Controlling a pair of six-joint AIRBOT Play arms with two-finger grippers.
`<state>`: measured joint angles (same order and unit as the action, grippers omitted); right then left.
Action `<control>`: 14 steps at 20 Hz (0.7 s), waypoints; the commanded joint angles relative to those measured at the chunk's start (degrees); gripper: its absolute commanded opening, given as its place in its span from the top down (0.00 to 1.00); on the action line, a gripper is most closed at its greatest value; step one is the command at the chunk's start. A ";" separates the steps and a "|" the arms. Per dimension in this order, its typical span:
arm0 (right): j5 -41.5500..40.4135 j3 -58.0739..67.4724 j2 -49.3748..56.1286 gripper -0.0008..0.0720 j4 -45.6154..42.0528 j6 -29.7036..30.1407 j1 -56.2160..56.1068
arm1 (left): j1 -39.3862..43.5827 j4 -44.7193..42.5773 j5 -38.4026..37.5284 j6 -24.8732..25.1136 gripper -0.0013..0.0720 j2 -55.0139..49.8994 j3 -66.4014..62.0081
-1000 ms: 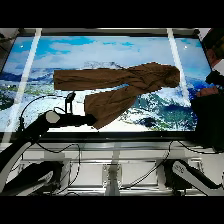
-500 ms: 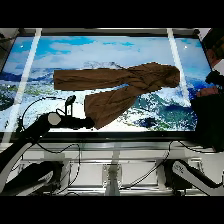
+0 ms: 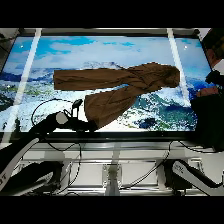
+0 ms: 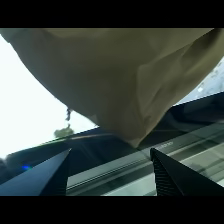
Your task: Fold the clothes and pants, and hang the long-sleeved shirts on hangers.
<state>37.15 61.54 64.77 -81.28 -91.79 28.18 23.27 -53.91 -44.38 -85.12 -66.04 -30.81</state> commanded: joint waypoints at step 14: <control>0.90 0.00 0.00 0.23 0.31 -0.04 -0.02 | 3.43 5.18 10.86 0.00 0.52 -6.49 -3.72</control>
<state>37.67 61.54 64.77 -81.06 -91.79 28.18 26.13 -48.97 -34.81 -85.10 -71.77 -33.58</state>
